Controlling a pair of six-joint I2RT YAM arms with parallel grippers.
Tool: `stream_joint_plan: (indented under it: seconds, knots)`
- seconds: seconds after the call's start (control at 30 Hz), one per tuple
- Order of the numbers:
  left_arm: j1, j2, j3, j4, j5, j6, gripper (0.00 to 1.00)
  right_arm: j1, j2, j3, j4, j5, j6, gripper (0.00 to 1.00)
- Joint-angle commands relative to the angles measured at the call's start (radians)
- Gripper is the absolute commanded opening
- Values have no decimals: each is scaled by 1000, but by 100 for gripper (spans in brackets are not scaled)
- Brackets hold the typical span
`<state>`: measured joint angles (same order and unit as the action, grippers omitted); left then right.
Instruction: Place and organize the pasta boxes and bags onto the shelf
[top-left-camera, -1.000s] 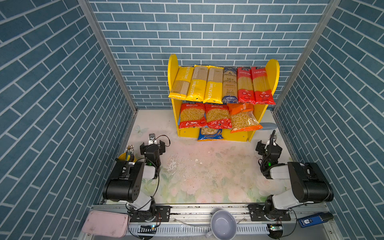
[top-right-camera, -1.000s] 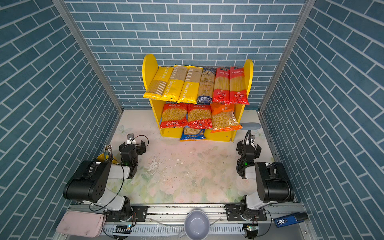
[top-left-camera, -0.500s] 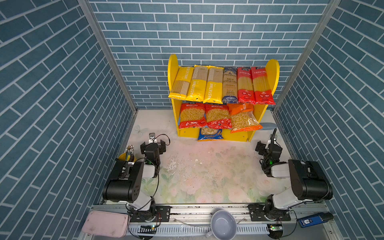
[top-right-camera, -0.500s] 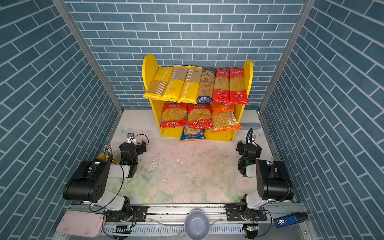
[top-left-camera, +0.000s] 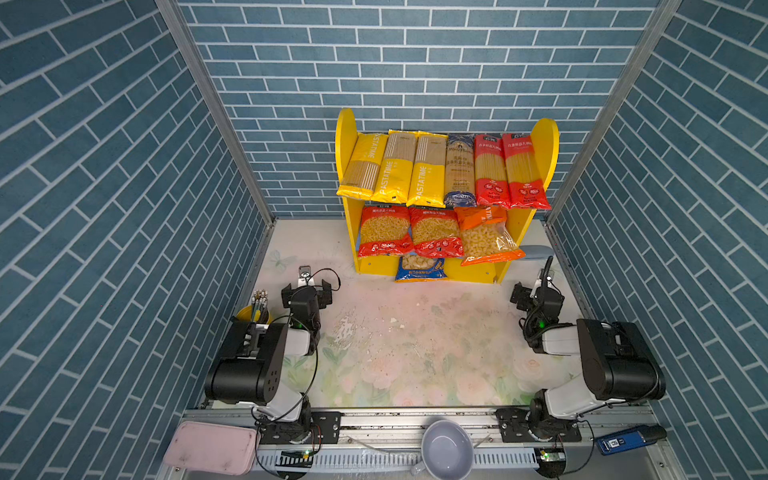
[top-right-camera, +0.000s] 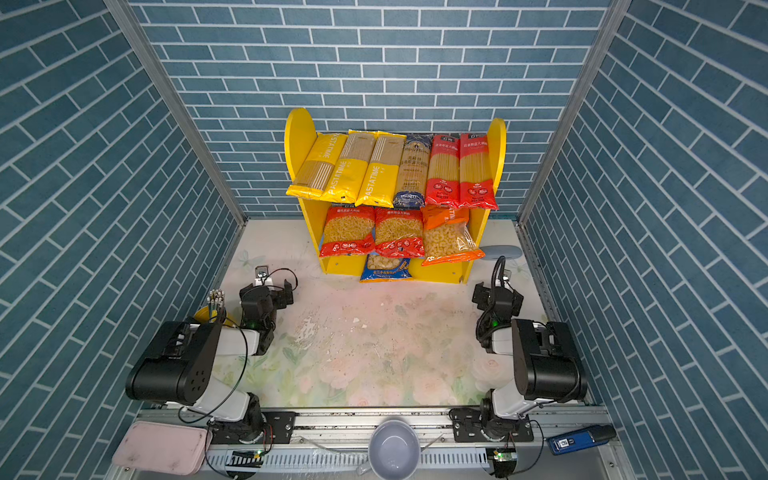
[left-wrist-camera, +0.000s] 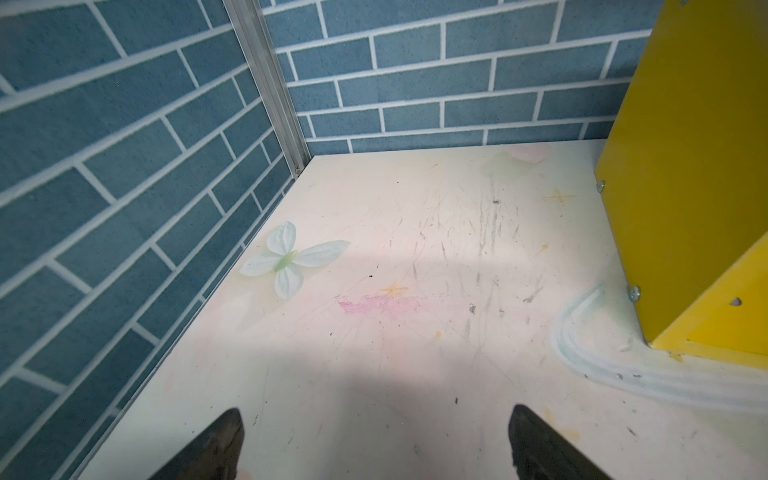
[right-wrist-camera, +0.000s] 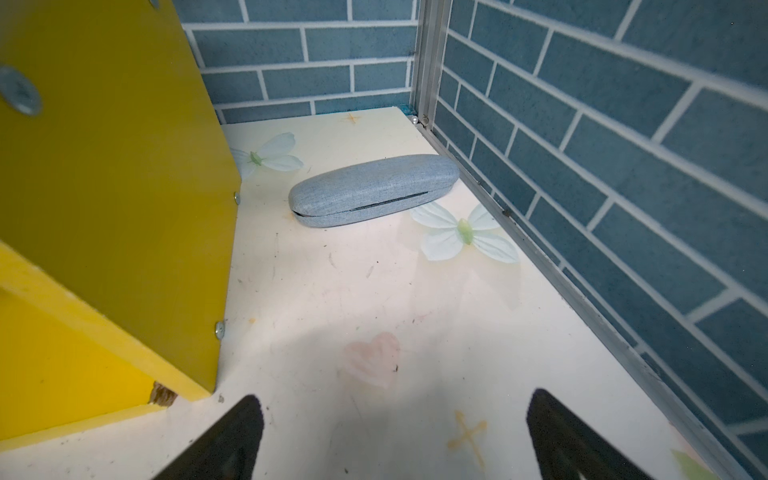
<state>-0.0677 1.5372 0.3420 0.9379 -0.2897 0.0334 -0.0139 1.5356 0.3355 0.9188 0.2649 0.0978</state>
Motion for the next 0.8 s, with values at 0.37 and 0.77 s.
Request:
stream_joint_plan:
  seconds: [0.37, 0.77]
  knots:
    - [6, -3, 15, -5, 6, -1, 100, 0, 3, 30, 2, -4, 0, 99]
    - [-21, 2, -2, 40, -25, 25, 100, 0, 3, 30, 3, -3, -1, 99]
